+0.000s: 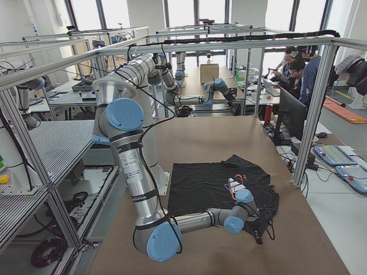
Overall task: Fold clothes
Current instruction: 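Move the right gripper over the shirt's sleeve nearest it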
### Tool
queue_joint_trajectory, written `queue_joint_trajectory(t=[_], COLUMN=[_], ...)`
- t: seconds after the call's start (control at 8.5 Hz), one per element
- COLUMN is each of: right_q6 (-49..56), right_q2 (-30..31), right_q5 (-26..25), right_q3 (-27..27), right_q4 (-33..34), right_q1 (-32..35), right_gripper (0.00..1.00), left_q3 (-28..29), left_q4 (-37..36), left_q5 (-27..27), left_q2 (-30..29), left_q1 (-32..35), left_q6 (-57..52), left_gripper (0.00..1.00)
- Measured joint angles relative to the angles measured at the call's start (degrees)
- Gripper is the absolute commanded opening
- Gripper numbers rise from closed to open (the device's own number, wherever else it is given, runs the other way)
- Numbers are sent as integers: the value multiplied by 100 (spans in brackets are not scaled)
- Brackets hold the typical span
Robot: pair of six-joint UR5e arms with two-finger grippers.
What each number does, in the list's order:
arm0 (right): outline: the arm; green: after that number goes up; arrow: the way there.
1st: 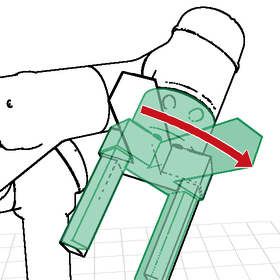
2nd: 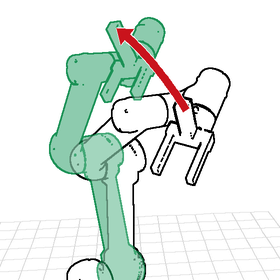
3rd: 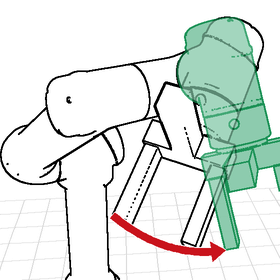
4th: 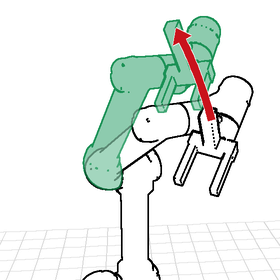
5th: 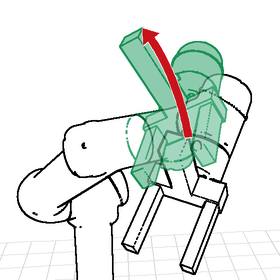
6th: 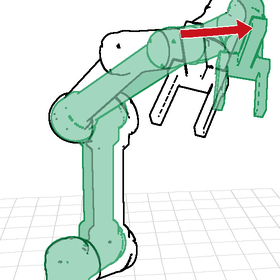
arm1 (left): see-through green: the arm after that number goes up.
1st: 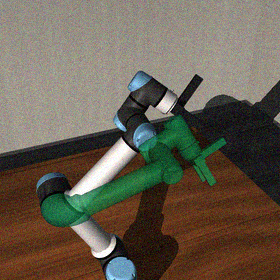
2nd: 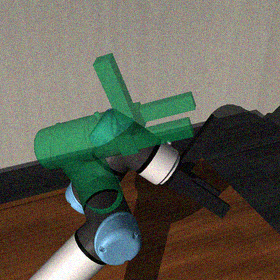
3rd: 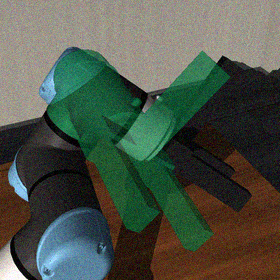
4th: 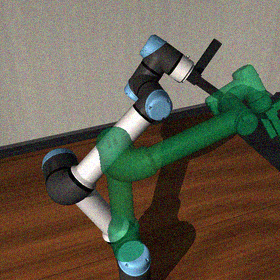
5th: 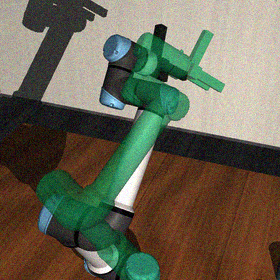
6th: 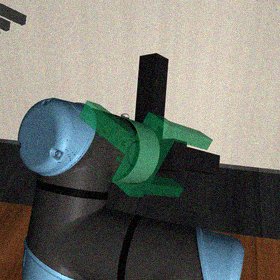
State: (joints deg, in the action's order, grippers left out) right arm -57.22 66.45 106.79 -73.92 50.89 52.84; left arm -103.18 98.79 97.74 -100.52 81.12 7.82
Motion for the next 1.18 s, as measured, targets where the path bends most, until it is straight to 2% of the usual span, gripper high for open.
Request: queue_joint_trajectory(t=[0.12, 0.71, 0.94, 1.18], right_q6=[-4, 70, 135, 110], right_q2=[0, -88, -59, -128], right_q5=[0, 13, 62, 110], right_q3=[10, -59, -424, -1055], right_q4=[0, 8, 69, 496], right_q1=[-10, -28, -23, -53], right_gripper=[0, 0, 0, 0], left_q3=[2, 5, 8, 8], left_q4=[0, 0, 0, 0], left_q5=[0, 0, 0, 0], left_q2=[3, 14, 14, 15], left_q1=[0, 0, 0, 0], left_q6=[0, -8, -9, -9], left_gripper=[100, 100, 100, 100])
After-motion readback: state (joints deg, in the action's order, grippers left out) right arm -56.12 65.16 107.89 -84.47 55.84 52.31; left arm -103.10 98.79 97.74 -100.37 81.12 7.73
